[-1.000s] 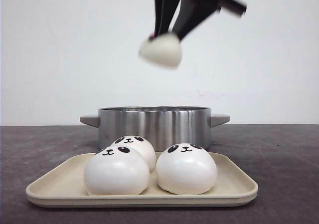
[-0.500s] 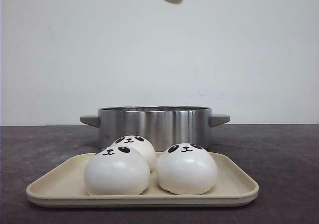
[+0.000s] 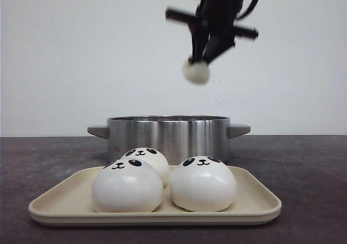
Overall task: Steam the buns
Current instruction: 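Carry the bun into the steel pot and open the right gripper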
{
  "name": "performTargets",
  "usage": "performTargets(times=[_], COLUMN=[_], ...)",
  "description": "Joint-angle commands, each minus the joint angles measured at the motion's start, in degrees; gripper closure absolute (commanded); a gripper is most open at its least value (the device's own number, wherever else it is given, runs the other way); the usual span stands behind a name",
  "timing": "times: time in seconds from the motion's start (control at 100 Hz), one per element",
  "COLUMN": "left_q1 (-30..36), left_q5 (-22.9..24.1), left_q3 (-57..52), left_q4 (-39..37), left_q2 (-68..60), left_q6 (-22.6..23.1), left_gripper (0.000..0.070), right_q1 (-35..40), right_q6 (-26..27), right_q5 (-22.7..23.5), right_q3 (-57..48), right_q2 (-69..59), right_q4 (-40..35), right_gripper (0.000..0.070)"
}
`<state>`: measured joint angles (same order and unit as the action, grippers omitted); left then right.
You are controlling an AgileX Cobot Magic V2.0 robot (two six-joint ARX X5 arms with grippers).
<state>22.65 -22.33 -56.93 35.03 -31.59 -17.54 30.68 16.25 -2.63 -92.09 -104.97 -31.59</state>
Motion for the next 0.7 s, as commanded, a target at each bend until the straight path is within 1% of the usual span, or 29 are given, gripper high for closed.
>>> performTargets(times=[0.0,0.14,0.34,0.41,0.56,0.58,0.61,0.64,0.69], left_q1=[0.2,0.2,0.2,0.2,0.2,0.2,0.2,0.2,0.2], left_q5=[0.3,0.3,0.3,0.3,0.3,0.3,0.3,0.3,0.3], left_q3=[-0.6,-0.6,-0.6,-0.7,-0.6,-0.6,-0.6,-0.6,-0.6], left_q4=[-0.3,-0.2,0.2,0.2,0.4,0.4,0.5,0.7,1.0], left_q2=[-0.3,-0.3,-0.3,-0.3,-0.3,-0.3,-0.3,-0.3,-0.3], left_q6=[0.1,0.0,0.0,0.0,0.0,0.0,0.0,0.0,0.0], left_gripper=[0.0073,0.0073,0.0073,0.0073,0.0073,0.0073,0.0073,0.0073,0.0073], right_q1=[0.2,0.2,0.2,0.2,0.2,0.2,0.2,0.2,0.2], right_q6=[-1.4,-3.7,-3.9,-4.1,-5.2,-5.3,-5.4,-5.4,-5.4], right_q5=[0.2,-0.4,-1.0,-2.1,-2.4,-2.5,-2.5,-2.5,-3.1], right_q3=[-0.7,-0.7,-0.7,-0.7,-0.7,-0.7,-0.7,-0.7,-0.7], right_q2=[-3.1,-7.1,-11.6,-12.4,-12.6,-12.6,-12.6,-12.6,-12.6], right_q4=[1.6,3.4,3.0,2.8,3.2,3.4,3.8,4.0,4.2], right_gripper=[0.0694,0.0694,0.0693,0.0693,0.0688,0.0673,0.0620,0.0538,0.0369])
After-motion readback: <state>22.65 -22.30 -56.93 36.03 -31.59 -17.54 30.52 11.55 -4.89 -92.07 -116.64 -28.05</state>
